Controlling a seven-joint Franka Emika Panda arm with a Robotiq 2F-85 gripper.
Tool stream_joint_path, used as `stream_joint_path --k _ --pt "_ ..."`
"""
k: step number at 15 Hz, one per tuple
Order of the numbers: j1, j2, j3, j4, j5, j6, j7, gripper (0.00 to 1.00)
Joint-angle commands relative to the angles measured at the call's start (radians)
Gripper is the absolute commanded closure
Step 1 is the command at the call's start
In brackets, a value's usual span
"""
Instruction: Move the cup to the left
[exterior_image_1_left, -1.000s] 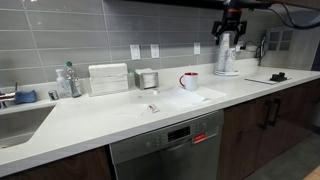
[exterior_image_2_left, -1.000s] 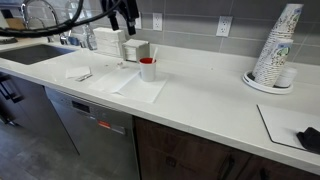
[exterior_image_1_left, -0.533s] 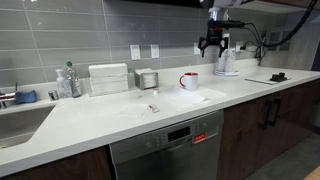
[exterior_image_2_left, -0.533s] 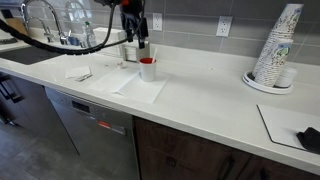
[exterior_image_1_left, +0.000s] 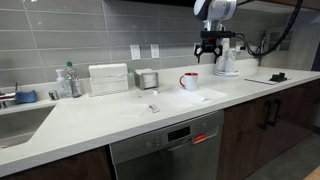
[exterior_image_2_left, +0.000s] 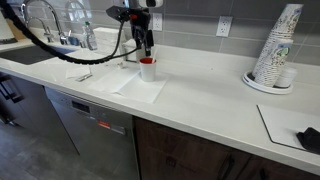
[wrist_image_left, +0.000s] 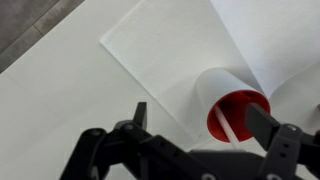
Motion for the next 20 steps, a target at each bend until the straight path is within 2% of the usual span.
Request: stream_joint_path --k 1,3,10,20 --pt "0.004 0.0 -0.006 0.004 0.002 -0.003 -0.002 0.0" --pt "0.004 0.0 -0.006 0.004 0.002 -0.003 -0.001 0.0" --pt "-0.017 0.093 0.01 0.075 0.113 -0.012 -0.063 0.0" --pt "-0.022 0.24 0.011 0.181 0.168 0.005 -0.019 0.0"
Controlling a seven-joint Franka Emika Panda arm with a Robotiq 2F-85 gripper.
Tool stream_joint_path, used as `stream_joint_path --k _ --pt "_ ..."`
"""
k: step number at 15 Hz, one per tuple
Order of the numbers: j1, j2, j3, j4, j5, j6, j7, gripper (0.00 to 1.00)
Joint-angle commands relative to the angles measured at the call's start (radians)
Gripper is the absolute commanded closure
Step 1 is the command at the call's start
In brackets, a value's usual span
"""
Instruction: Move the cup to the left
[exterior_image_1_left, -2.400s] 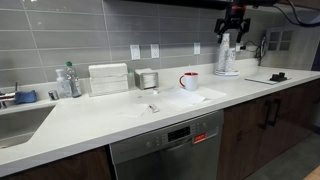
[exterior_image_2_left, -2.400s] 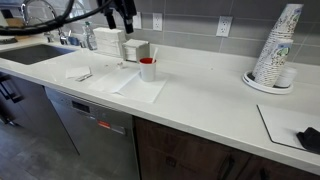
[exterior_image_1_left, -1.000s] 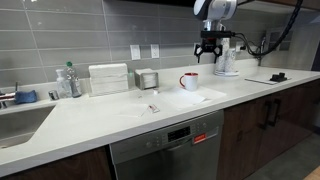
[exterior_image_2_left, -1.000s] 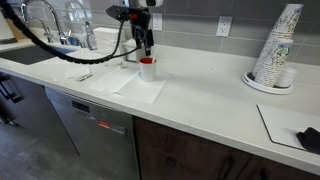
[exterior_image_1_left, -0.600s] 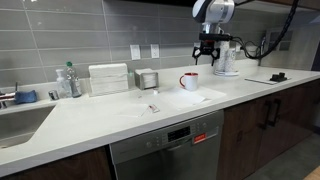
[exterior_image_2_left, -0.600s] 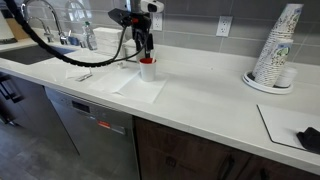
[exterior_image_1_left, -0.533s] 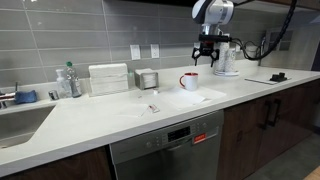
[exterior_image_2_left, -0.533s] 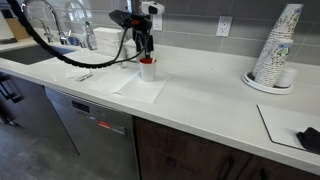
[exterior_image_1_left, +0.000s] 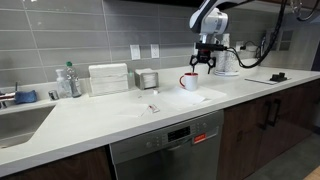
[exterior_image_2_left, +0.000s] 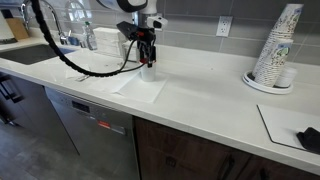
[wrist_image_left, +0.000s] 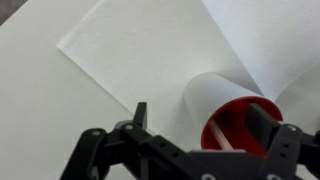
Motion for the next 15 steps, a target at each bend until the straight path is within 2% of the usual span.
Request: stream_joint_path --k 1,3,8,15 --pt "-0.014 0.064 0.01 0.065 0.047 0.009 0.014 0.0" --pt "-0.013 0.084 0.01 0.09 0.057 0.011 0.028 0.01" --pt "-0.009 0.131 0.006 0.138 0.048 0.004 0.057 0.47" --pt "-0.008 0.163 0.005 0.162 0.038 -0.003 0.053 1.0"
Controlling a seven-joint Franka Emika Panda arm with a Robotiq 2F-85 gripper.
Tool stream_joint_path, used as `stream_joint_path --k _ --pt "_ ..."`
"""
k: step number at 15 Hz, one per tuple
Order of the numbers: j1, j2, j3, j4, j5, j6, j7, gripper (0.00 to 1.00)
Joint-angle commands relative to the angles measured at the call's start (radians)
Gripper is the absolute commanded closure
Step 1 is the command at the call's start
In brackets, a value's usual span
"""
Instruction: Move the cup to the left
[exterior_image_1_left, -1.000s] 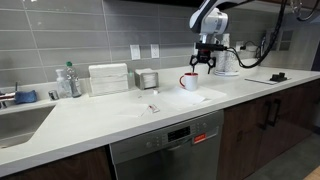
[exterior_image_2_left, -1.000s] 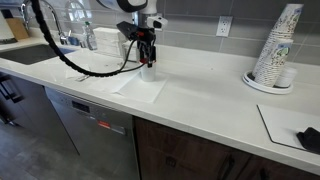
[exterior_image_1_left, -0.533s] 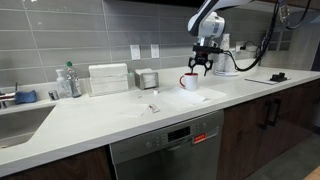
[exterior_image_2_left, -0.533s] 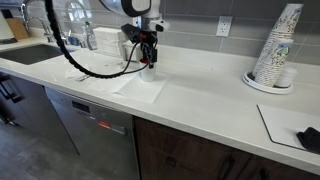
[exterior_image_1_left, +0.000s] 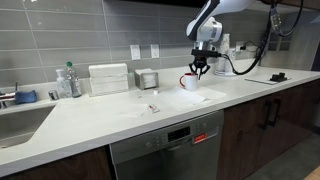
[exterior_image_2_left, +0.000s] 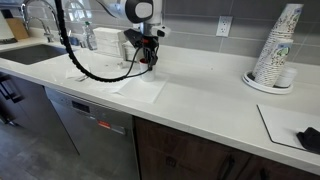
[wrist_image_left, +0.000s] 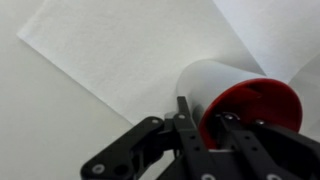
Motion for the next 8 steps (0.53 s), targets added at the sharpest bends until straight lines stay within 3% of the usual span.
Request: stream_joint_path --k 1,8 --pt "-0.007 0.024 0.005 0.029 0.006 -0.007 0.007 1.0" --pt "0.001 -0.068 -0.011 -0.025 -0.023 -0.014 0.004 0.98"
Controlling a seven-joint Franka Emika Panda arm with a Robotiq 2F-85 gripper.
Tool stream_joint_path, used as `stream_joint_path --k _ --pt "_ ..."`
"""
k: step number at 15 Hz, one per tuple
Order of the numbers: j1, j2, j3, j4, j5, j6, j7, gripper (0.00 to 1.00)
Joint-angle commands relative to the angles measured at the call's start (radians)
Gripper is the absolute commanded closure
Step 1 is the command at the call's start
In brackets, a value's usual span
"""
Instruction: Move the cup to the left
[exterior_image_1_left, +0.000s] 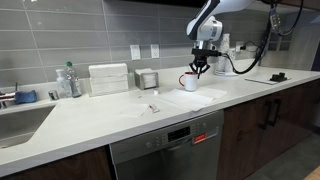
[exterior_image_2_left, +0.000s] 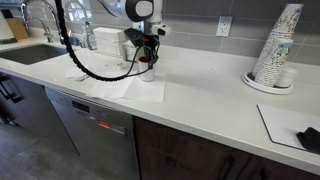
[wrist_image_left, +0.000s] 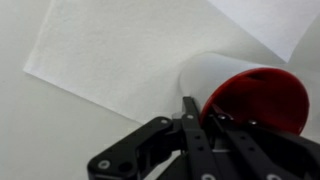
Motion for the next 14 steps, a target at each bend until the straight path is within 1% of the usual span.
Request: stream_joint_path --k 1,4,7,9,12,14 --pt "0.003 -0.079 -0.009 -0.038 -0.022 -0.014 0.003 0.98" --pt "0.008 -0.136 -0.001 -0.065 -0.033 -0.046 -0.023 0.98" --pt "0.026 -0.197 0.016 -0.118 -0.051 -0.069 -0.069 0.98" --pt "0.041 -0.244 0.033 -0.176 -0.056 -0.078 -0.114 0.98" --pt "0.069 -0.307 0.054 -0.271 -0.081 -0.05 -0.169 0.98" --pt "0.08 -0.349 0.073 -0.329 -0.092 -0.04 -0.23 0.98"
